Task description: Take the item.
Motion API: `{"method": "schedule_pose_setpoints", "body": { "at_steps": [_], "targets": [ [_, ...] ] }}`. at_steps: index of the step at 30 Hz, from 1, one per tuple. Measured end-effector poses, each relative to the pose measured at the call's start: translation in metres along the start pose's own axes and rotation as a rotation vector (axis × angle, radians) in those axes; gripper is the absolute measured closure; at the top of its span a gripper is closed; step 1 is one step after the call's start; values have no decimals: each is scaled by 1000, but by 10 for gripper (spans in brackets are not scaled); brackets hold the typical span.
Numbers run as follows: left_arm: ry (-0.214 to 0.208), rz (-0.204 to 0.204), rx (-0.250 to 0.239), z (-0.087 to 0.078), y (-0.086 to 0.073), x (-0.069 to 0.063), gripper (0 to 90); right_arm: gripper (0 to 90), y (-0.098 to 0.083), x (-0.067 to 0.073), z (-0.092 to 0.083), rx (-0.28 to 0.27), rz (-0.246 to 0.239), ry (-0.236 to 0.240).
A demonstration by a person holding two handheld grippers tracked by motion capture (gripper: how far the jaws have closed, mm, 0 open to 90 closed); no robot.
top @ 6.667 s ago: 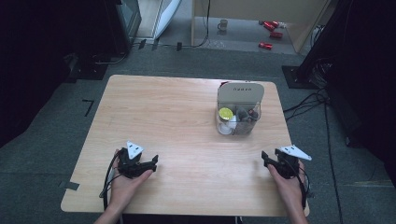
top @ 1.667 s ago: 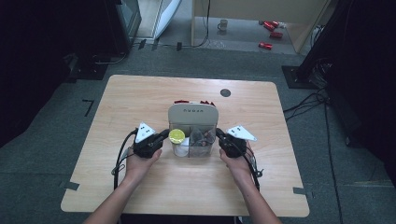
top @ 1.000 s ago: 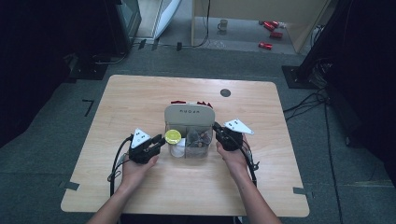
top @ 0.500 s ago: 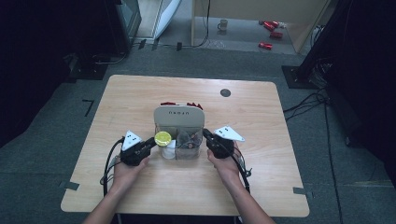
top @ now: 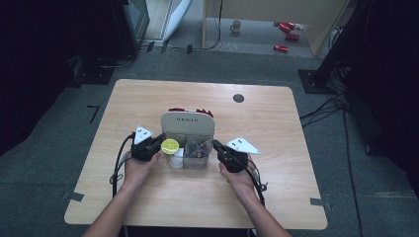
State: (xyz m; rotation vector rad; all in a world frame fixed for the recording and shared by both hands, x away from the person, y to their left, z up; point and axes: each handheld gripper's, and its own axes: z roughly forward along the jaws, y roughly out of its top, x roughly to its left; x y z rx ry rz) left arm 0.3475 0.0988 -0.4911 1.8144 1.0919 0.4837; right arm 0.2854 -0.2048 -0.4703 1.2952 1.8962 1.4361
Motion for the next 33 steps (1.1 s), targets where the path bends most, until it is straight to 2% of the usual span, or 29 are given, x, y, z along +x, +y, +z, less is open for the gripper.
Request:
{"method": "schedule_pose_setpoints", "body": {
  "at_steps": [4,9,10,13,15,19,22,23,27,33],
  "targets": [
    [-32,18,12,4,4,4,900,900,-3,2,-3,-7,26,11],
    [-50,26,16,9,8,9,900,900,-5,7,-8,0,22,15],
    [-49,27,17,10,8,9,900,900,-5,8,-8,3,16,16],
    [-49,25,13,11,8,10,900,900,-4,13,-11,14,-44,-5],
    [-30,13,21,9,8,10,894,863,-2,14,-13,6,-66,-17],
    [-19,-24,26,1,3,14,745,832,10,7,-19,-30,-49,-48],
    [2,-31,44,-7,-3,16,636,810,30,-6,-20,-72,-19,-64],
    [6,-36,50,-10,-6,16,636,810,30,-6,-20,-72,-19,-64],
    [31,-36,73,-22,-18,17,566,797,49,-14,-12,-86,-11,-62],
    [61,-43,98,-38,-35,16,493,795,70,-16,5,-86,13,-40]
  ]
}}
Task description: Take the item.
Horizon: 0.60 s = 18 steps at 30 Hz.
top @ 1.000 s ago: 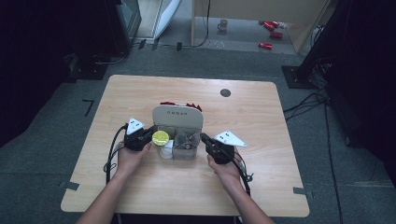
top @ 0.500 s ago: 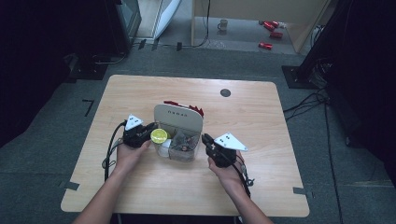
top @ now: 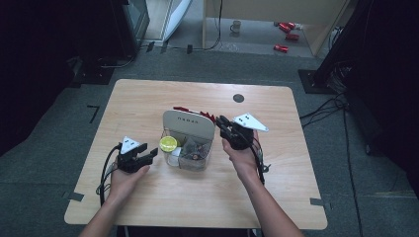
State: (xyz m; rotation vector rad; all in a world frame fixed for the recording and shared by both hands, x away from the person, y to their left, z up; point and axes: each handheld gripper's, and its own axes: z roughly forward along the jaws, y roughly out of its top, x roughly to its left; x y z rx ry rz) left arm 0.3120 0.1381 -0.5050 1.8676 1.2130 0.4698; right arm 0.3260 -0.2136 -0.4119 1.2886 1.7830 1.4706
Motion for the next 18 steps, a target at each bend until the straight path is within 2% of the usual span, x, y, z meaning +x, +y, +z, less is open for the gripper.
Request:
{"method": "schedule_pose_setpoints", "body": {
  "at_steps": [7,12,15,18],
  "targets": [
    [26,43,42,-16,-18,-3,461,808,15,-4,18,43,16,33],
    [48,89,75,-26,-28,-6,435,844,15,-5,24,84,41,42],
    [49,88,83,-29,-33,-6,427,876,13,-9,26,102,92,55],
    [48,87,87,-30,-35,-6,424,900,13,-8,26,114,95,63]
  ]
}}
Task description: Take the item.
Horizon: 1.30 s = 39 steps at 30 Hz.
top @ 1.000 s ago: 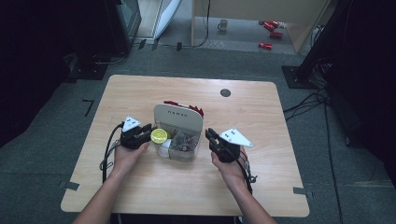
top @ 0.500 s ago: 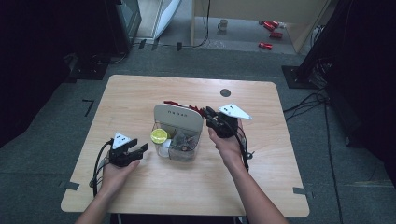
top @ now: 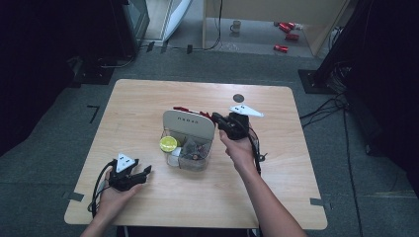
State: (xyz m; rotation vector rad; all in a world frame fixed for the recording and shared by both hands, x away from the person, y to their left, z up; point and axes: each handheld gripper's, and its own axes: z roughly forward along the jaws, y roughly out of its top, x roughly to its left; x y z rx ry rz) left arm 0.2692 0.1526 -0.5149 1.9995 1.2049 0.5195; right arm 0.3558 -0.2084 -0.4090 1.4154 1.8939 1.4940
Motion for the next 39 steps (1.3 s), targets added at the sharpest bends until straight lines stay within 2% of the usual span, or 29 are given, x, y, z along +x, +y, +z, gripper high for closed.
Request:
{"method": "schedule_pose_setpoints", "body": {
  "at_steps": [3,7,9,13,16,19,27,35,39],
  "targets": [
    [7,5,9,1,0,-1,422,900,2,2,-1,-1,-19,-9],
    [8,5,19,2,-1,-3,422,900,6,2,-4,-15,-16,-7],
    [11,2,28,3,0,-4,420,900,11,3,-8,-31,-24,-5],
    [24,27,37,3,0,-6,414,900,20,6,-16,-55,-47,-8],
    [27,29,36,4,0,-7,407,900,28,8,-25,-76,-63,-10],
    [26,27,38,4,0,-7,401,900,37,8,-34,-98,-67,-11],
    [24,29,48,5,1,-11,311,900,60,5,-63,-160,-71,-17],
    [20,27,48,5,1,-11,300,900,82,3,-101,-233,-85,-37],
    [20,28,48,5,1,-11,298,900,85,-1,-117,-246,-95,-57]
  ]
}}
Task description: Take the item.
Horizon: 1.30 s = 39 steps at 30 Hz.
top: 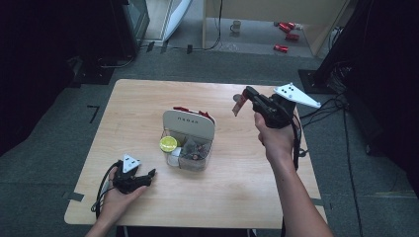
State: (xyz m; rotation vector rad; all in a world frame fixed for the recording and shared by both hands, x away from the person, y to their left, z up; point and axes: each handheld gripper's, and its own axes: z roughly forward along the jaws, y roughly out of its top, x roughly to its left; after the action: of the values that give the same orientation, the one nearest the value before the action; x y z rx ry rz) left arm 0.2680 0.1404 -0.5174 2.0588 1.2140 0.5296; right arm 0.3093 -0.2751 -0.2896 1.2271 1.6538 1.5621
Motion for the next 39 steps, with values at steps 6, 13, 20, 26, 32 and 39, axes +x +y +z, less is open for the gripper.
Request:
{"method": "schedule_pose_setpoints", "body": {
  "at_steps": [6,13,20,26,32,39],
  "targets": [
    [-1,2,1,0,0,0,292,900,-17,-7,-18,41,-7,-11],
    [-6,-4,-2,0,0,0,287,900,-65,-5,-37,152,-44,-10],
    [-4,1,2,1,1,0,282,900,-100,-6,-53,252,-51,10],
    [-5,-3,0,1,1,0,282,900,-108,-14,-46,306,-52,24],
    [-16,-19,-8,1,1,1,282,900,-113,-21,-28,333,-42,14],
    [-20,-15,-5,1,1,2,282,900,-112,-32,-9,336,-46,-16]
  ]
}}
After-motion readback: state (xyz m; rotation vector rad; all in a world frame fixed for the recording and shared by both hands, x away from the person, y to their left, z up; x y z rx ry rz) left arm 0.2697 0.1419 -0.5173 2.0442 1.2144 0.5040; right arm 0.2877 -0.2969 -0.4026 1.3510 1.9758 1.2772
